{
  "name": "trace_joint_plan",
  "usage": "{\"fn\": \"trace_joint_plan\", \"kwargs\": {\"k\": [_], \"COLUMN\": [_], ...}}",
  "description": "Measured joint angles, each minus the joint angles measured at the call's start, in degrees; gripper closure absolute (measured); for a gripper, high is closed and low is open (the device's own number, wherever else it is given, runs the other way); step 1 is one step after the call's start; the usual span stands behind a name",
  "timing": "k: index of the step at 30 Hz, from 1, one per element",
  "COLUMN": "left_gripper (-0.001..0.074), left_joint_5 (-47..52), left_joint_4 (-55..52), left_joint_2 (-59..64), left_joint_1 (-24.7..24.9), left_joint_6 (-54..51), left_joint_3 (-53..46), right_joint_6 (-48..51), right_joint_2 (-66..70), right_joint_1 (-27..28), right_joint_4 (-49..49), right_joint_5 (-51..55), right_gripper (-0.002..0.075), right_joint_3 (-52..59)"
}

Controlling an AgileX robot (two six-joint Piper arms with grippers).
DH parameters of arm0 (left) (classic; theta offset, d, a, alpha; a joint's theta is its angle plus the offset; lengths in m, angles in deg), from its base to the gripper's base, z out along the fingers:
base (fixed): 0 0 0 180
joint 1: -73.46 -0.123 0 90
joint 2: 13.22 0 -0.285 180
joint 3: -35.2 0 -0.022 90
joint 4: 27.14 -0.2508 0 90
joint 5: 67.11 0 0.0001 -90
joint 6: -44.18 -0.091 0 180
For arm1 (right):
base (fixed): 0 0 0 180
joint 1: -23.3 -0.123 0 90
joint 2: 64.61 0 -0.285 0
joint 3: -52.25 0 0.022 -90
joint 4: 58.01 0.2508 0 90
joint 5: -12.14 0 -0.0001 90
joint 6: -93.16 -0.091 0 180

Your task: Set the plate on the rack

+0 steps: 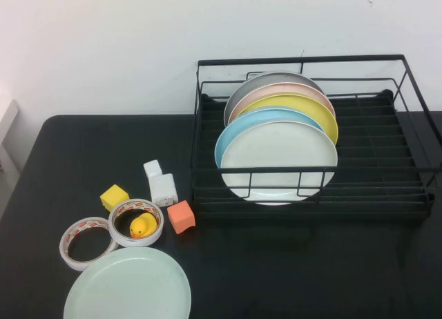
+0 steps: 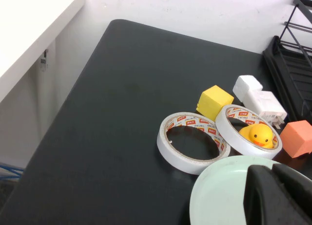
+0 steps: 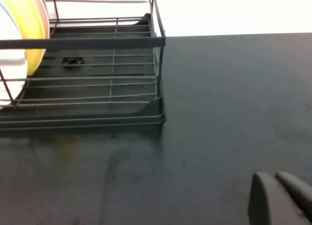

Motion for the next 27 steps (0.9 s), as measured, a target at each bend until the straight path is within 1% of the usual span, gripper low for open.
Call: {"fn": "trace_joint_plan", "kwargs": {"k": [24, 27], "left_gripper": [0.0738, 0.0738], "left_joint_5": [0.0, 0.0], "left_joint_4": [0.0, -1.6], "left_joint_2": [0.0, 0.0], "left_joint_1": [0.0, 0.0], "left_joint_6": [0.0, 0.0], "left_joint_3": [0.0, 0.0], "right_joint_6": [0.0, 0.0], "right_joint_2": [0.0, 0.0], "right_joint_1": [0.0, 0.0], "right_joint_4": [0.0, 0.0], "right_joint_5": [0.0, 0.0], "right_gripper": [0.0728, 0.0728], "right_joint_3": [0.0, 0.0]}}
